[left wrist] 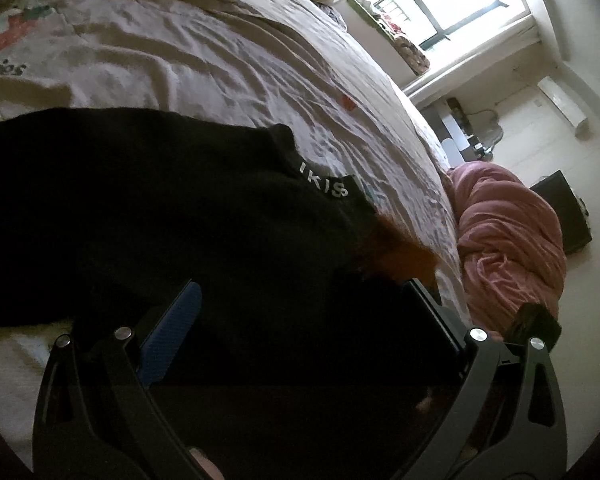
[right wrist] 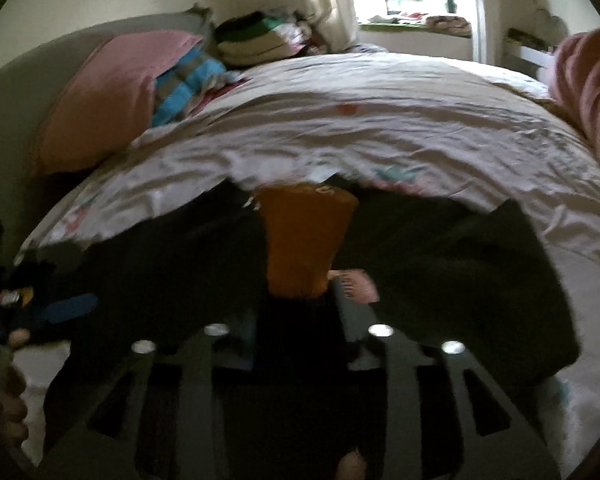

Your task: Fold small clothes

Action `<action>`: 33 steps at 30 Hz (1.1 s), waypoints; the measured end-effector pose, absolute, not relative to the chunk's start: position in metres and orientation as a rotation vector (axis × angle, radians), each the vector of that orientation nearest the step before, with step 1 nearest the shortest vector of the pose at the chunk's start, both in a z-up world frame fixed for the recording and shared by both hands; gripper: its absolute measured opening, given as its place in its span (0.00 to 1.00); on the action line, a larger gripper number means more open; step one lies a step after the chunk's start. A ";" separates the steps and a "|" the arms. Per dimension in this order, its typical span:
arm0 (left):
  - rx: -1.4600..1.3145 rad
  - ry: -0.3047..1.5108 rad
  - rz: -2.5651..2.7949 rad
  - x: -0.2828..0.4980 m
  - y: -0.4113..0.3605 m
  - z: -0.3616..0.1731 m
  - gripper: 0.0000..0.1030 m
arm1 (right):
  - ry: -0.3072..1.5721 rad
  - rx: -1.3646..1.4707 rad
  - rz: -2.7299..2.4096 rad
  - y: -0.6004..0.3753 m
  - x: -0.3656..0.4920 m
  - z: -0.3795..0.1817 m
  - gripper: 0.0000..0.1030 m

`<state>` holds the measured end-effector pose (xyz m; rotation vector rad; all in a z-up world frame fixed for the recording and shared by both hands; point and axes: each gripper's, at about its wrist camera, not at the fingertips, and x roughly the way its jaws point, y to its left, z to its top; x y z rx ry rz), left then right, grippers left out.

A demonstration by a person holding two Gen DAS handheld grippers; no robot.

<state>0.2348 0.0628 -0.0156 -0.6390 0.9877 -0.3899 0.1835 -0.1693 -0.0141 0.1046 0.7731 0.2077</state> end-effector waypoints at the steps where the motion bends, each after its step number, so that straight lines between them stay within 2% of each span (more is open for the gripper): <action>1: -0.643 0.991 -0.395 0.236 0.062 -0.017 0.88 | 0.783 0.088 0.243 -0.162 0.180 -0.015 0.49; 3: -0.659 1.001 -0.414 0.237 0.059 -0.021 0.84 | 0.790 0.080 0.288 -0.155 0.172 -0.015 0.58; 7: -0.656 1.020 -0.434 0.237 0.051 -0.027 0.76 | 0.792 0.115 0.349 -0.158 0.157 -0.005 0.64; 13: -0.661 1.078 -0.489 0.238 0.025 -0.044 0.54 | 0.751 0.160 0.287 -0.199 0.143 0.014 0.66; 18: -0.652 1.137 -0.493 0.238 0.003 -0.062 0.54 | 0.726 0.206 0.202 -0.243 0.135 0.021 0.67; 19: -0.653 1.142 -0.489 0.239 0.000 -0.065 0.51 | 0.723 0.212 0.191 -0.250 0.134 0.020 0.67; 20: -0.641 1.147 -0.479 0.240 -0.004 -0.066 0.47 | 0.721 0.217 0.178 -0.255 0.132 0.020 0.67; 22: -0.597 1.138 -0.452 0.242 -0.013 -0.067 0.33 | 0.719 0.226 0.148 -0.268 0.128 0.017 0.67; 23: -0.589 1.135 -0.457 0.242 -0.015 -0.067 0.30 | 0.721 0.228 0.136 -0.272 0.127 0.016 0.67; 25: -0.593 1.129 -0.476 0.242 -0.019 -0.067 0.11 | 0.730 0.230 0.116 -0.277 0.126 0.012 0.67; 33: -0.531 0.997 -0.518 0.233 -0.019 -0.037 0.06 | 0.748 0.230 0.087 -0.280 0.126 0.007 0.67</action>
